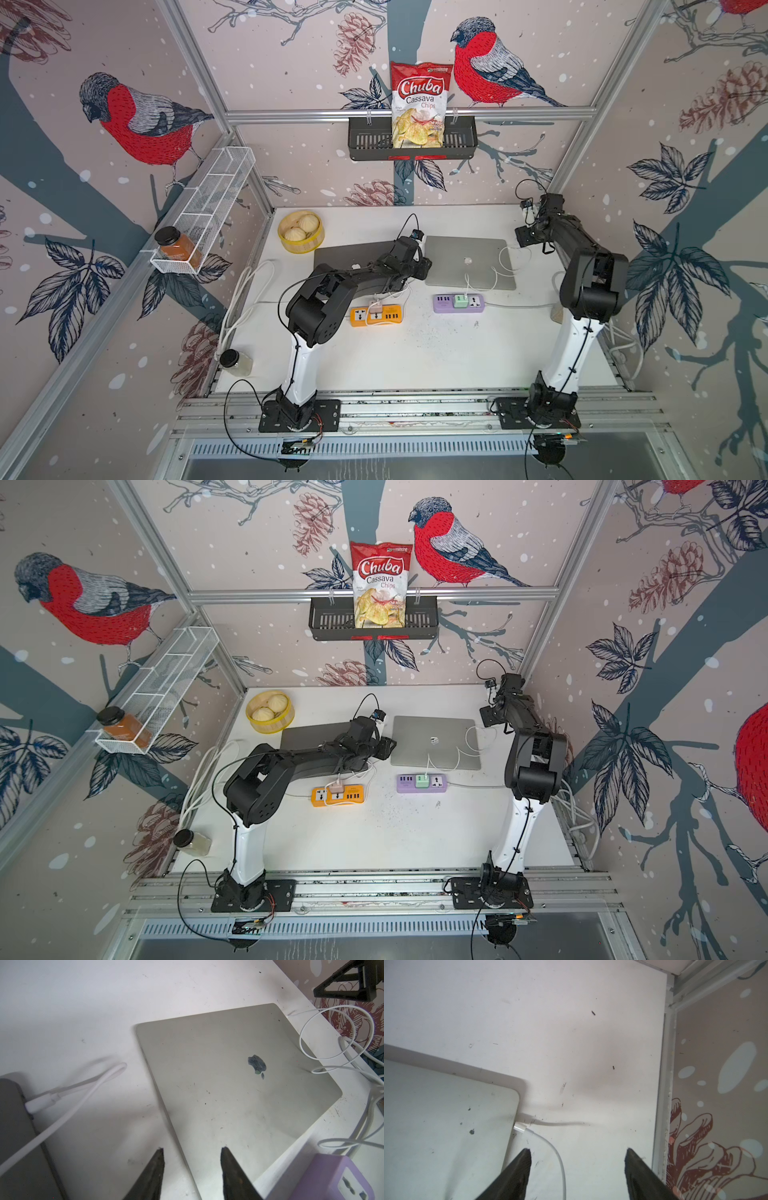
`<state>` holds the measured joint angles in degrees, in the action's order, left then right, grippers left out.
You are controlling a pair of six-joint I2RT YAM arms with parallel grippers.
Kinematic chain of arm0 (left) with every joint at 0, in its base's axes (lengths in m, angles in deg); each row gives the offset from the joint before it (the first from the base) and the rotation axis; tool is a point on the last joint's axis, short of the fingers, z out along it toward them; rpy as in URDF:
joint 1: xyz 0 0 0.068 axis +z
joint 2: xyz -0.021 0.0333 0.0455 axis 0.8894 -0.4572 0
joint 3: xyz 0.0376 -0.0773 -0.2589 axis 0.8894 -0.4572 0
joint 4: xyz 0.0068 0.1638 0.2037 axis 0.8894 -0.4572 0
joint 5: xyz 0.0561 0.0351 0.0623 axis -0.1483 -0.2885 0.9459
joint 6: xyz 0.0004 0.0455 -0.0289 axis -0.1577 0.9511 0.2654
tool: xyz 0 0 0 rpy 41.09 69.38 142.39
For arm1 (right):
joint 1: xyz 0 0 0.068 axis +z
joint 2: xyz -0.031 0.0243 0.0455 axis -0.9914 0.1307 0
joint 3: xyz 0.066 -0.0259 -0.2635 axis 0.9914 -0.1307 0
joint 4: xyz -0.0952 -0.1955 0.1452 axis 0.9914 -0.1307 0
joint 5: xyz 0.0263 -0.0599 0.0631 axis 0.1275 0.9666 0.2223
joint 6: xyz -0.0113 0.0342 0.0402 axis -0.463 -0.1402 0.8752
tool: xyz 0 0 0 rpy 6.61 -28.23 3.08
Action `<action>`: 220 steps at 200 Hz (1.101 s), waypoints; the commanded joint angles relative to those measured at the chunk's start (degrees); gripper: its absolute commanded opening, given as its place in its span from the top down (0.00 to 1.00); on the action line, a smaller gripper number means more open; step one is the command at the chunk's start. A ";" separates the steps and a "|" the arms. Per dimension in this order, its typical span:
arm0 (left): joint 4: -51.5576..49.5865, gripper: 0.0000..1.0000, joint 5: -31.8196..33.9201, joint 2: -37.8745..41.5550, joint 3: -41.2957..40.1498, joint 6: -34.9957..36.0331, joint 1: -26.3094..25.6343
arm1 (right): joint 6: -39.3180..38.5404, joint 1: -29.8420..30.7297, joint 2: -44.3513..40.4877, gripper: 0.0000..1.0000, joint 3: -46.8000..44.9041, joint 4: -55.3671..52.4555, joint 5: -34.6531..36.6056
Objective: Unplug the laptop charger
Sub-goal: Remove the charging cable from the laptop.
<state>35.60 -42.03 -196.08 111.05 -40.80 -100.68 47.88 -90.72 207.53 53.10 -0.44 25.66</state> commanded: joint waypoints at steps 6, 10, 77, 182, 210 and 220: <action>4.30 0.43 -1.37 1.14 -1.39 2.48 0.01 | -4.93 -0.42 1.41 0.33 2.03 -4.35 -2.12; 4.58 0.38 -1.61 1.18 -1.59 2.43 0.01 | -5.30 -0.46 1.67 0.34 2.12 -4.68 -2.23; 5.42 0.15 -1.82 -0.86 0.32 1.40 -0.05 | -10.06 -1.44 3.28 0.42 3.10 -9.27 -9.59; 1.38 0.16 0.59 -3.82 1.98 1.44 -0.08 | -12.19 -0.12 5.74 0.49 3.01 -7.97 -8.65; 0.93 0.16 0.52 -4.60 2.54 1.18 -0.08 | -12.24 0.11 6.71 0.52 3.19 -7.71 -7.79; 0.69 0.16 0.52 -4.99 2.91 1.02 -0.08 | -12.22 0.22 6.93 0.53 3.10 -7.40 -6.94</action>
<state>37.11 -41.15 -200.32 113.23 -39.68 -100.77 35.92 -90.76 213.81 56.11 -8.17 17.02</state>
